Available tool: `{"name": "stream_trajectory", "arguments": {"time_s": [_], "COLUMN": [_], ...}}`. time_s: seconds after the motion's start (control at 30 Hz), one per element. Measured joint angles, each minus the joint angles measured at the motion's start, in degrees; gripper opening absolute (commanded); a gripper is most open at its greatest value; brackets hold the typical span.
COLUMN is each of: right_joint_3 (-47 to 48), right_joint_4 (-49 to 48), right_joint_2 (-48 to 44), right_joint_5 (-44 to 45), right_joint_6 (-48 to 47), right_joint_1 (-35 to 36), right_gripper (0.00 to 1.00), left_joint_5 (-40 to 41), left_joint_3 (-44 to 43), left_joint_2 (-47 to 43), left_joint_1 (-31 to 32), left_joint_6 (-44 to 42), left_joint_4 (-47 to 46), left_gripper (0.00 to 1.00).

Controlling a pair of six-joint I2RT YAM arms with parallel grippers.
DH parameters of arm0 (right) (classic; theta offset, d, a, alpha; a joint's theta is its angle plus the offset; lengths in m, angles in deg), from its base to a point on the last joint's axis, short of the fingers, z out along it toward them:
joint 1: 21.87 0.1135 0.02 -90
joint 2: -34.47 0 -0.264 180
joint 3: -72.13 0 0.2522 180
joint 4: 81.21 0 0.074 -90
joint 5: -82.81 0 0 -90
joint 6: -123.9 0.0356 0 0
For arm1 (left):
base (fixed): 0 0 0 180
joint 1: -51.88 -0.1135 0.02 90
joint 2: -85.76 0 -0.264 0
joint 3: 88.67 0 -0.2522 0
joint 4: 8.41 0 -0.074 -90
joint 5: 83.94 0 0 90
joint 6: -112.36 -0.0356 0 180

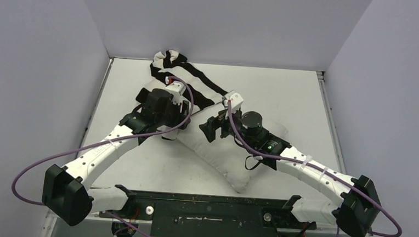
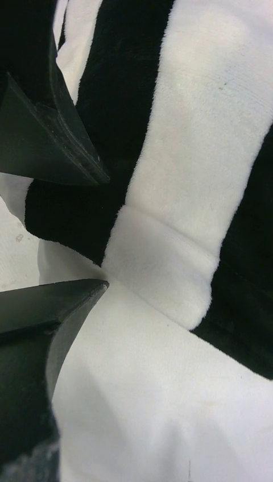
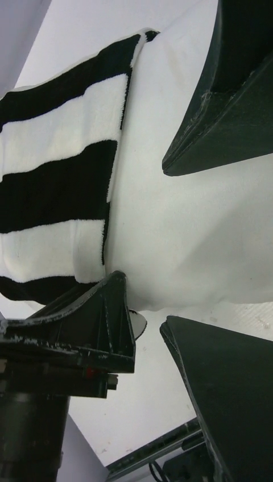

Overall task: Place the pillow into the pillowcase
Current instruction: Stuff the pillow into the pillowcase.

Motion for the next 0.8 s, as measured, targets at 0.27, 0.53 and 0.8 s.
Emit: {"name": "stream_trajectory", "arguments": {"time_s": [0.27, 0.53, 0.8], "right_joint_3": [-3.43, -6.19, -6.54], "right_joint_4": [-6.91, -15.58, -29.27], "right_joint_2": [1.27, 10.21, 24.22], "right_joint_5": [3.56, 4.66, 5.64], "right_joint_6": [-11.91, -28.26, -31.54], "right_joint_1": [7.32, 13.62, 10.38], "right_gripper": [1.00, 1.00, 0.07], "left_joint_5": [5.29, 5.46, -4.13], "left_joint_3": [4.68, 5.68, 3.72], "left_joint_2": [-1.03, -3.80, -6.99], "left_joint_1": [0.00, -0.35, -2.25], "left_joint_6": [1.53, 1.92, 9.16], "left_joint_4": [-2.97, -3.58, -4.70], "left_gripper": [0.22, 0.00, 0.00]}}
